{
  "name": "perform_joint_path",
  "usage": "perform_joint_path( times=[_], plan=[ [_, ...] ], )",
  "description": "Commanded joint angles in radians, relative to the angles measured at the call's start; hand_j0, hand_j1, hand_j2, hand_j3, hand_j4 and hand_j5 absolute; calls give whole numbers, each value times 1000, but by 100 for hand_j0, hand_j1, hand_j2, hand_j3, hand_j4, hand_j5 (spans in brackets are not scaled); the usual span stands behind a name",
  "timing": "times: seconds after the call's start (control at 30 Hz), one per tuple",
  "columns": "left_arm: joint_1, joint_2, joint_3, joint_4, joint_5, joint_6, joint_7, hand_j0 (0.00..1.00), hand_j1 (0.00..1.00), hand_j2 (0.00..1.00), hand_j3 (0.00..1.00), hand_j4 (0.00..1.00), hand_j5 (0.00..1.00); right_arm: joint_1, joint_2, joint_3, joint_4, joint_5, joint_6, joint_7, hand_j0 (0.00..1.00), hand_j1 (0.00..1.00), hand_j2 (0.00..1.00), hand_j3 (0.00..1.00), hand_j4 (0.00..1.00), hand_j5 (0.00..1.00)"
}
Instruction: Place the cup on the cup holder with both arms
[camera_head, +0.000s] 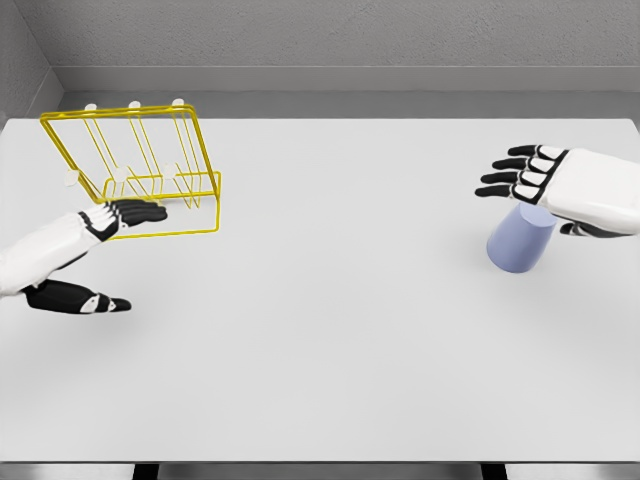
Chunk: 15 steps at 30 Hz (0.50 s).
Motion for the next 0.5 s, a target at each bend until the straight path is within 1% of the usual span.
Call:
perform_joint_path(
  times=[0.0, 0.07, 0.13, 0.2, 0.23, 0.27, 0.33, 0.4, 0.47],
  plan=[
    [0, -11, -7, -1, 8, 1, 2, 100, 100, 100, 100, 100, 100, 0, -2, 3, 0, -6, 1, 1, 100, 100, 100, 100, 100, 100],
    [0, -12, -14, -1, 10, 1, 2, 100, 100, 100, 100, 100, 100, 0, -2, 13, 0, -3, 1, 1, 100, 100, 100, 100, 100, 100],
    [2, -34, -16, 1, 8, 1, 2, 100, 100, 100, 100, 100, 100, -3, 1, 40, 0, 9, 1, -4, 100, 100, 100, 100, 100, 100],
    [2, -35, -37, -1, 8, 1, 2, 100, 100, 100, 100, 100, 100, -21, 5, 51, 2, 69, 1, -4, 100, 100, 100, 100, 100, 100],
    [2, -37, -47, -1, 8, 1, 2, 100, 100, 100, 100, 100, 100, -26, 4, 51, 5, 71, 1, -2, 100, 100, 100, 100, 100, 100],
    [3, -38, -60, 1, 7, 1, 2, 100, 100, 100, 100, 100, 100, -28, 1, 51, 23, 72, 1, 2, 100, 100, 100, 100, 100, 100],
    [2, -40, -74, -1, 7, 1, 2, 100, 100, 100, 100, 100, 100, -34, 1, 51, 42, 71, 1, 68, 100, 100, 100, 100, 100, 100],
    [2, -47, -87, -1, 7, 1, 2, 100, 100, 100, 100, 100, 100, -37, 2, 56, 42, 72, 1, 96, 100, 100, 100, 100, 100, 100],
    [8, -40, -97, -1, 7, 1, 2, 100, 100, 100, 100, 100, 100, -46, 4, 65, 71, 91, 1, 98, 100, 100, 100, 100, 100, 100]
  ],
)
